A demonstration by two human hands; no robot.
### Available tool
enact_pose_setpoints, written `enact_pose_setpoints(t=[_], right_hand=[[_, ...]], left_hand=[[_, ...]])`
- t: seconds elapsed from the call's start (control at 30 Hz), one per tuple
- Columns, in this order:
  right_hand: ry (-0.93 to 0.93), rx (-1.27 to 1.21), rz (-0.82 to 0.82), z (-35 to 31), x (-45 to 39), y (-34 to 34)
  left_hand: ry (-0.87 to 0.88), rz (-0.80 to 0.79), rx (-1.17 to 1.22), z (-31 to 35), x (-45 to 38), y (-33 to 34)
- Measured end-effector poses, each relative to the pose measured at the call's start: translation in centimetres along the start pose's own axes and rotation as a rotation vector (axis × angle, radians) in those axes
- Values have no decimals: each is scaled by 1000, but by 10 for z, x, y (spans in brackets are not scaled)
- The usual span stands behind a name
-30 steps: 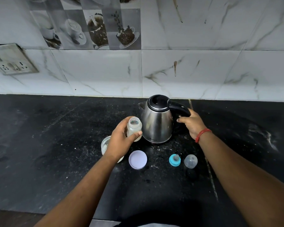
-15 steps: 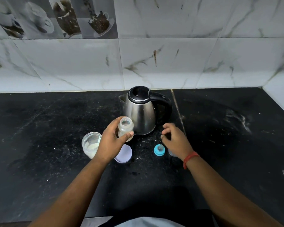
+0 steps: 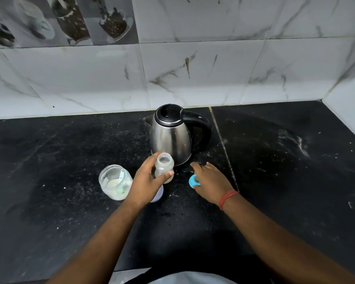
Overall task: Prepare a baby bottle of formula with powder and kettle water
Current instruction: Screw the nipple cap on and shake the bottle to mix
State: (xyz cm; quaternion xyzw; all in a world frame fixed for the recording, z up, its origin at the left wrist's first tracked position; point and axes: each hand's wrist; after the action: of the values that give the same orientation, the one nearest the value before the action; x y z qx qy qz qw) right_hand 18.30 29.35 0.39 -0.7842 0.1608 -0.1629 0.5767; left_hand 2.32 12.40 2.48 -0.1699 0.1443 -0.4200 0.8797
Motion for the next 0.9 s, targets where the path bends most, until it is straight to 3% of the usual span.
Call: enact_pose_setpoints(t=[0.2,0.37,0.73,0.9], right_hand=[[87,-413,77,-23,-2,-34],[-21,-558,226,-53,-15,-84],[-250,-150,68,-94,-31,-117],[-281,-158,24,-97,-35,-112]], left_hand=[[-25,0,-1,0,1,-5],[-15,5,-12,4,0,-10],[6,3,-27,13,-4,-13],[-9,-1,9,13,-6,-11]])
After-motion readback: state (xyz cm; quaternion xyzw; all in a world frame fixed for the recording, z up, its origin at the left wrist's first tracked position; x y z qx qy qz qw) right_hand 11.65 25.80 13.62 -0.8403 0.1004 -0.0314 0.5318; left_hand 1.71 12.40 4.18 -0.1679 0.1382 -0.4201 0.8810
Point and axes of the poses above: each hand's wrist, its own x-axis away from the middle knuckle, its own y-axis out of the palm, z = x × y, and after that the axes turned 4 degrees about -x, right-handed
